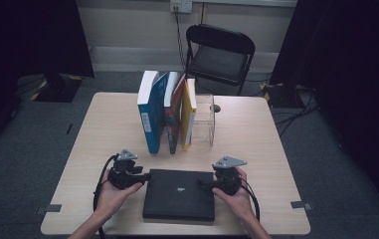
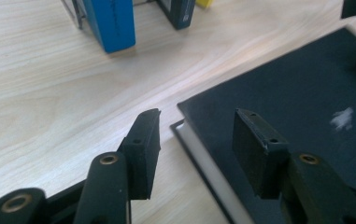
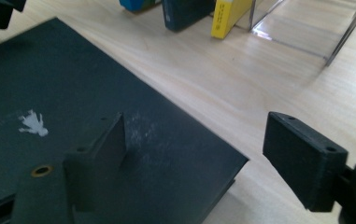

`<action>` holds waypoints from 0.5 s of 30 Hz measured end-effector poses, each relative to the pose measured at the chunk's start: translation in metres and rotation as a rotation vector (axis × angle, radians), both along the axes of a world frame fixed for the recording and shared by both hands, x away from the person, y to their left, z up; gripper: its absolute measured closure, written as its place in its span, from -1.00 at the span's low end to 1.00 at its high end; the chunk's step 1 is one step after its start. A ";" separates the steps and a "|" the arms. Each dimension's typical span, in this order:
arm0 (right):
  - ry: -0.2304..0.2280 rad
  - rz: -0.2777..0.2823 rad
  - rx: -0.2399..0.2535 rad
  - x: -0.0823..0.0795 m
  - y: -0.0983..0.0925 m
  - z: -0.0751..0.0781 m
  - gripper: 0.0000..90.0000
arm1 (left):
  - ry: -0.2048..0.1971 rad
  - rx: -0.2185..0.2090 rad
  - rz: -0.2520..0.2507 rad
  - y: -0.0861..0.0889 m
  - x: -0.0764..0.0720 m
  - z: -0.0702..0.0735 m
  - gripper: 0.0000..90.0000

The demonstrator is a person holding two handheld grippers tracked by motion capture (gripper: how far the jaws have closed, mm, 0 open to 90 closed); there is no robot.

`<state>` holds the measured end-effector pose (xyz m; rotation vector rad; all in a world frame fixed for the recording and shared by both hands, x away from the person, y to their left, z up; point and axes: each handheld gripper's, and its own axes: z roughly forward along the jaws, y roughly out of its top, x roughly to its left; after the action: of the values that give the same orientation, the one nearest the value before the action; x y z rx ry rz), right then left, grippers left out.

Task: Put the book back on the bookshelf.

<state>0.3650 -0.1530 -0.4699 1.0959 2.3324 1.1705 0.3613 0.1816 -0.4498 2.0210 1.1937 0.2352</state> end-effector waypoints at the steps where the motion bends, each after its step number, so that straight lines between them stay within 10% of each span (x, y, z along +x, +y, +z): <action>1: 0.000 0.000 0.000 0.000 0.000 0.000 -0.54 | 0.000 0.000 0.000 0.000 0.000 0.000 0.15; 15: 0.036 0.017 0.030 -0.013 -0.005 -0.002 -0.58 | -0.050 0.009 -0.072 -0.011 0.014 -0.012 0.04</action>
<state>0.3518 -0.1583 -0.4723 1.1184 2.3625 1.2057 0.3751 0.1702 -0.4621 2.0501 1.0890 0.2543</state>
